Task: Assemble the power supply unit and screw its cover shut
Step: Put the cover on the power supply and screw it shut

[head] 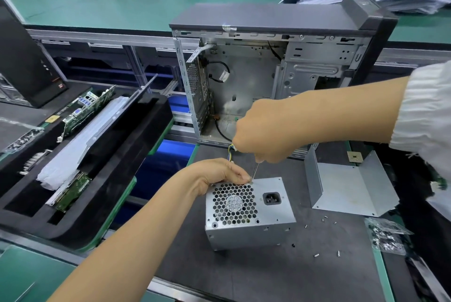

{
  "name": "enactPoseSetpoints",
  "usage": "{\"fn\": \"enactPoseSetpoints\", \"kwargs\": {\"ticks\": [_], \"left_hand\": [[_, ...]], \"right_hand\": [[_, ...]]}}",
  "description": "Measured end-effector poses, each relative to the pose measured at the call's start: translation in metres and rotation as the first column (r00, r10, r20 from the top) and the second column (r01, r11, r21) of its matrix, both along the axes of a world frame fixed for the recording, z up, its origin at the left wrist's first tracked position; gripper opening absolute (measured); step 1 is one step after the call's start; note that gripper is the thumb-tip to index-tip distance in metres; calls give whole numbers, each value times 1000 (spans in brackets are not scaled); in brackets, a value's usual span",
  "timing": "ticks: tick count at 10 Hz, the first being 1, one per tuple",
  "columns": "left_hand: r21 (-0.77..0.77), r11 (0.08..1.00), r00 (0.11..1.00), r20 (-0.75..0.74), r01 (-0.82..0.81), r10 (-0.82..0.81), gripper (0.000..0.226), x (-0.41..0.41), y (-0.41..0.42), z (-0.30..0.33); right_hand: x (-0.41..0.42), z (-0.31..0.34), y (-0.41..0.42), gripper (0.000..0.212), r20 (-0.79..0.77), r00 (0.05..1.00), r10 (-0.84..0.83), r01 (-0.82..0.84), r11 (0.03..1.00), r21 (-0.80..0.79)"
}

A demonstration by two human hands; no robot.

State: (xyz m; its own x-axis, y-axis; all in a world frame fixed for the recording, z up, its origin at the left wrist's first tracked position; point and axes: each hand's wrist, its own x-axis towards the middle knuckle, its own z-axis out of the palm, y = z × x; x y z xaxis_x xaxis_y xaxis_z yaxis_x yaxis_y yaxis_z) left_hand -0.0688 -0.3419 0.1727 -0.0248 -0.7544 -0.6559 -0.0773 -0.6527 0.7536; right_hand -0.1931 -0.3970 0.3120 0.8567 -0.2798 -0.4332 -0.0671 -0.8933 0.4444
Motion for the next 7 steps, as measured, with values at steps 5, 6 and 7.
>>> {"fn": "enactPoseSetpoints", "kwargs": {"ticks": [5,6,7], "left_hand": [[-16,1000,1000,-12,8,-8,17,1,0,-1],[-41,999,999,35,11,-9,15,-1,1,-2],[-55,998,999,40,-1,3,12,-2,1,-2]], "right_hand": [[-2,1,-4,30,-56,986,158,-160,987,-26],[-2,-4,-5,33,7,986,165,-165,986,-12],[-7,-11,-9,35,0,994,109,-109,994,17]]}}
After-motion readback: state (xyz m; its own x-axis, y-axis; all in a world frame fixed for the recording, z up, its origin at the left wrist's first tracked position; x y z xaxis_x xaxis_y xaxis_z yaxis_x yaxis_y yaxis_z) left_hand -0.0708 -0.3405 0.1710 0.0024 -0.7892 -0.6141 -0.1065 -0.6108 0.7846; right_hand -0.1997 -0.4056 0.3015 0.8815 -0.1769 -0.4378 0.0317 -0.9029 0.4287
